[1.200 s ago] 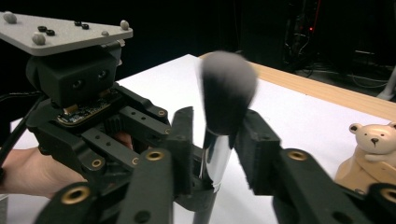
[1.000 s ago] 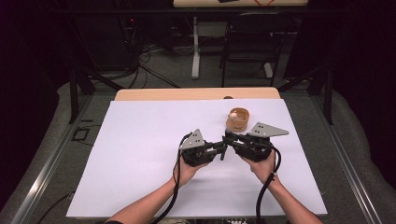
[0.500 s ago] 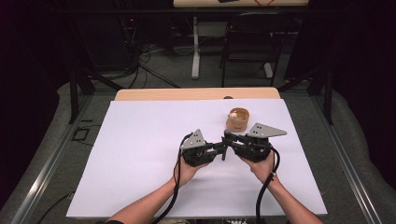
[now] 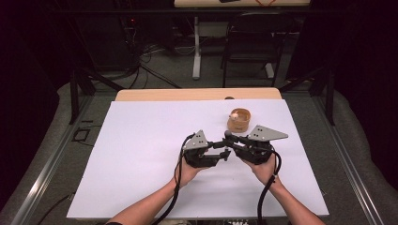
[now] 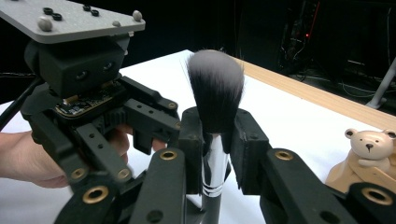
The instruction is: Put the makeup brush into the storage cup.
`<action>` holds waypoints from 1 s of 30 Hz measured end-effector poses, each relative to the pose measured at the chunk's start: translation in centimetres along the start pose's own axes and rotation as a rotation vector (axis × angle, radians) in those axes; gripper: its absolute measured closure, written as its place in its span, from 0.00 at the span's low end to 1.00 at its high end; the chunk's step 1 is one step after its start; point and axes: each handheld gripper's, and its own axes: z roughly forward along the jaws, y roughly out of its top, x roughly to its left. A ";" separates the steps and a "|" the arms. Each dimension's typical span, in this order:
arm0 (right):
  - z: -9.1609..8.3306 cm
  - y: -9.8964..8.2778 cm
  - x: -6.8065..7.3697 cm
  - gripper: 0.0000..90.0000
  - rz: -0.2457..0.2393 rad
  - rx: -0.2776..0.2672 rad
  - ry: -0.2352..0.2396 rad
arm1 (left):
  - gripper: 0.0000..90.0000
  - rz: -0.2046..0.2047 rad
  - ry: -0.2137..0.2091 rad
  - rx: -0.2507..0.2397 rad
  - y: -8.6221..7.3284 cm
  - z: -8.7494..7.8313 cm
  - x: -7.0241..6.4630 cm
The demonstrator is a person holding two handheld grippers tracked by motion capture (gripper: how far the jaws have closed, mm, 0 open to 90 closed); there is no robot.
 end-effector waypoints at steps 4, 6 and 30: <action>-0.1 0.0 0.0 0.84 -0.007 -0.002 -0.003 | 0.34 0.000 0.039 -0.001 0.2 -0.4 0.0; -0.2 0.0 -0.1 0.84 -0.006 -0.004 -0.003 | 0.23 -0.005 0.059 -0.008 0.2 -0.8 0.1; -1.2 0.1 -0.6 0.84 -0.033 -0.001 -0.014 | 0.00 0.035 0.229 -0.096 -0.5 -9.9 1.0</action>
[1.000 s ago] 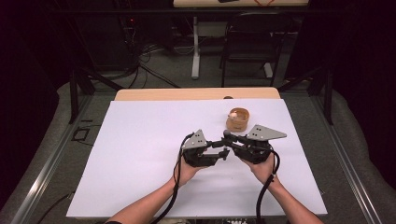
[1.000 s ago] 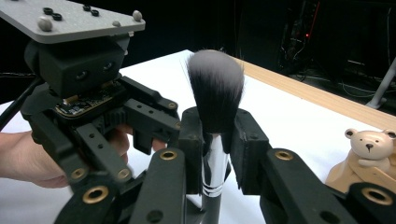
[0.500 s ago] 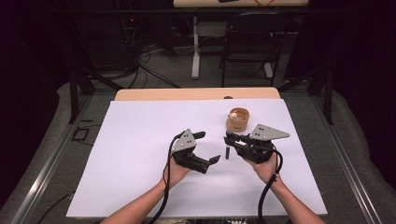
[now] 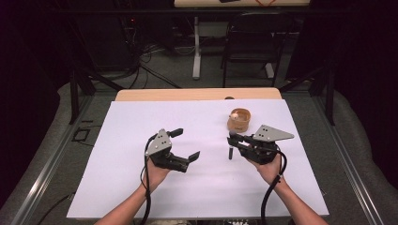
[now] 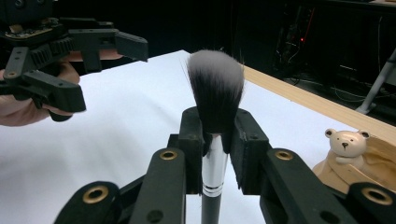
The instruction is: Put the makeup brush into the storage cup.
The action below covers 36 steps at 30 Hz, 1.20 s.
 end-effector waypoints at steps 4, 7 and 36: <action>-0.1 0.0 0.0 0.84 -0.004 0.002 -0.001 | 0.00 0.004 0.025 -0.008 -0.2 -1.1 0.2; -0.2 0.0 -0.1 0.84 -0.006 0.003 -0.002 | 0.00 -0.001 0.049 -0.022 -0.5 -2.1 0.5; -1.1 -0.2 -0.8 0.84 -0.004 0.012 -0.028 | 0.00 -0.055 0.244 -0.031 -3.5 -11.0 2.8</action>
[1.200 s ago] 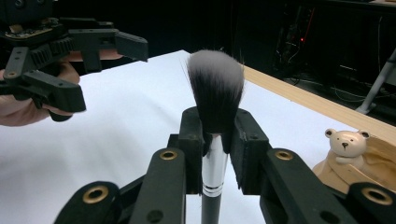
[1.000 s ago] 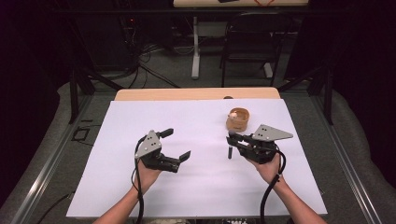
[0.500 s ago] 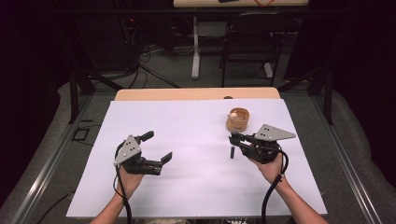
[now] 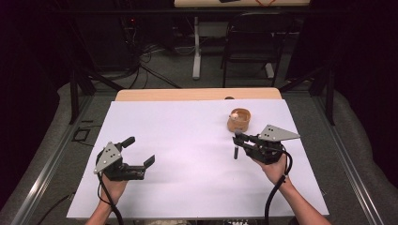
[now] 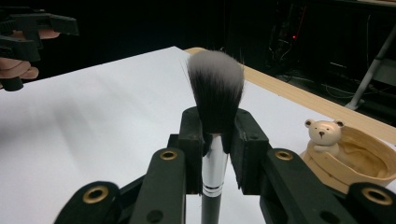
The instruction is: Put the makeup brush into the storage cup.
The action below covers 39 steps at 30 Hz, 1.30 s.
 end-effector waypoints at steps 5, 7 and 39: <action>-0.3 0.0 -0.2 0.84 0.002 -0.003 -0.010 | 0.00 -0.005 0.034 0.001 -0.4 -1.1 0.4; -0.5 -0.1 -0.4 0.84 0.001 -0.003 -0.014 | 0.00 -0.022 0.045 0.005 -0.7 -1.6 0.8; -1.2 1.1 -2.6 0.84 0.013 -0.005 -0.076 | 0.00 -0.049 0.056 0.014 -1.4 -1.7 1.3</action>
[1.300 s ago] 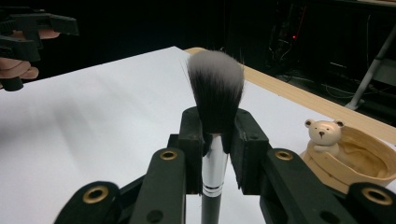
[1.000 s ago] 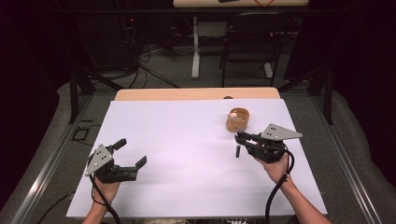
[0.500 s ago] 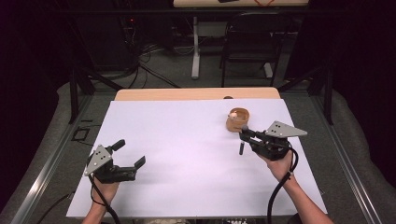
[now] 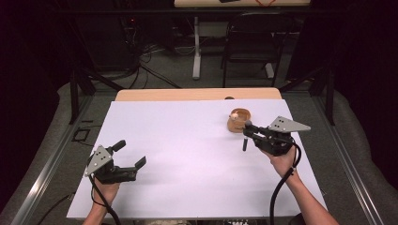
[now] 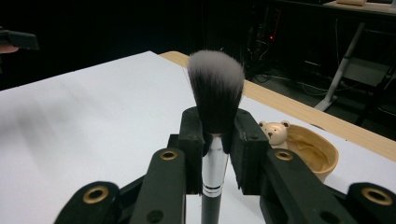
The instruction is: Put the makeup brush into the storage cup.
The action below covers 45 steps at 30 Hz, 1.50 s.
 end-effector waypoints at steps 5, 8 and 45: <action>0.2 0.3 -0.3 0.84 0.001 -0.001 0.000 | 0.00 0.000 -0.001 0.004 0.0 0.0 0.1; 0.3 0.5 -0.5 0.84 0.002 0.002 -0.001 | 0.00 0.002 -0.001 0.004 0.0 0.0 0.1; 2.1 4.1 -4.2 0.84 0.012 -0.026 -0.059 | 0.00 0.009 0.004 0.006 0.0 -0.1 0.0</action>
